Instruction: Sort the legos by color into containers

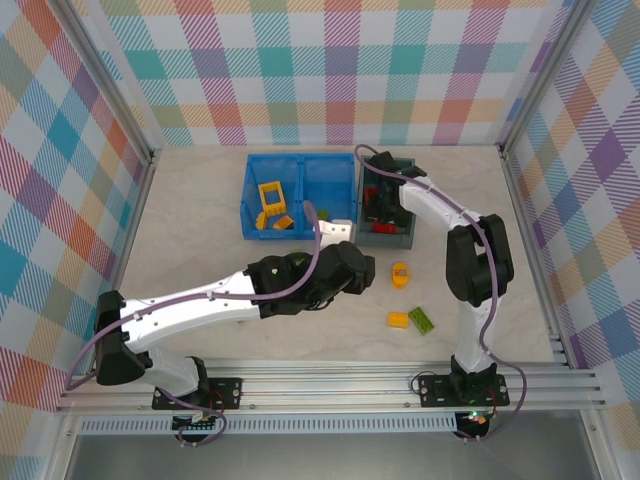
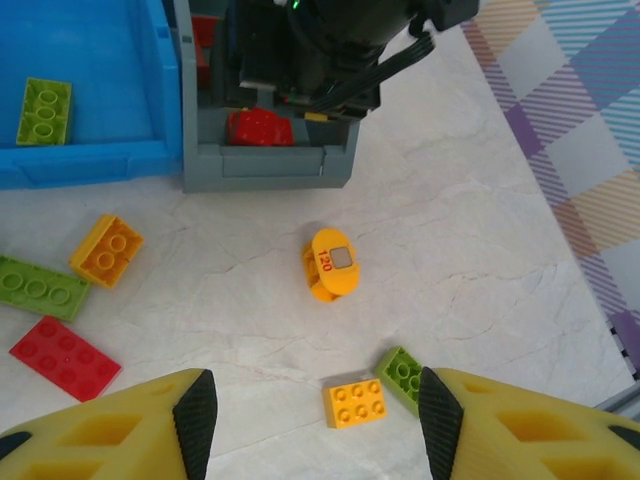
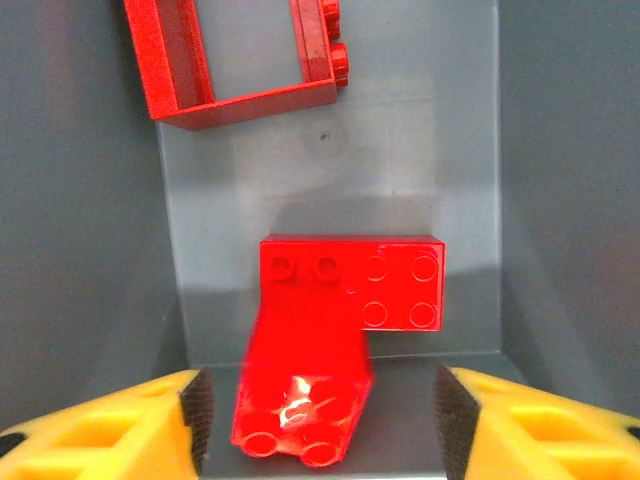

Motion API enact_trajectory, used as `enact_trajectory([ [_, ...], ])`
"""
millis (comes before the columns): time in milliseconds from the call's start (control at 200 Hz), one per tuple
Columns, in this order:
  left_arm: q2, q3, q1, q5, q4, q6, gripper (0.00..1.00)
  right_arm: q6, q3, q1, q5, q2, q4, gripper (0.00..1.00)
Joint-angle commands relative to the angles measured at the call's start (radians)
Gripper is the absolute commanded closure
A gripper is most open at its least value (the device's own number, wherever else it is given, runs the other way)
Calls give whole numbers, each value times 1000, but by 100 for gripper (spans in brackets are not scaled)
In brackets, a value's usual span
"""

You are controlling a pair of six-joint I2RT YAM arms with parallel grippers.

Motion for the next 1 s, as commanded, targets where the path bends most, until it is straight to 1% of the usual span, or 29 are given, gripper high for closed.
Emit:
enact_trajectory([
  [0,-26,-44,-23,-22,5,-36,42,-22,15,-1,-11,-87,-18,35],
  [120,-15,-61,-28,-18,7,-71,41,-36,-1,13,-7,-173,-11,35],
  [235,-29,-82,-29,-49,-25,-123,41,-46,0,22,-1,-239,-31,35],
  [430,-86,-110,-18,-122,-212,-234,38,-69,-57,36,12,-372,-37,37],
  [565,-184,-196,21,-155,-391,-376,34,-75,-141,113,52,-486,-47,38],
  [630,-263,-276,72,-137,-459,-440,30,-62,-200,177,56,-551,-42,39],
  [695,-361,-372,148,-85,-488,-463,29,-54,-265,278,55,-617,-24,38],
  [765,-463,-480,259,-5,-491,-459,27,-47,-336,408,48,-672,19,37],
  [820,-521,-553,352,69,-473,-427,25,-21,-376,500,40,-698,38,37],
  [890,-561,-630,445,147,-428,-388,24,4,-415,604,23,-713,74,35],
  [910,-564,-647,467,167,-410,-378,23,7,-423,627,15,-715,88,34],
  [995,-541,-705,547,258,-326,-348,22,-3,-468,719,-39,-715,163,31],
])
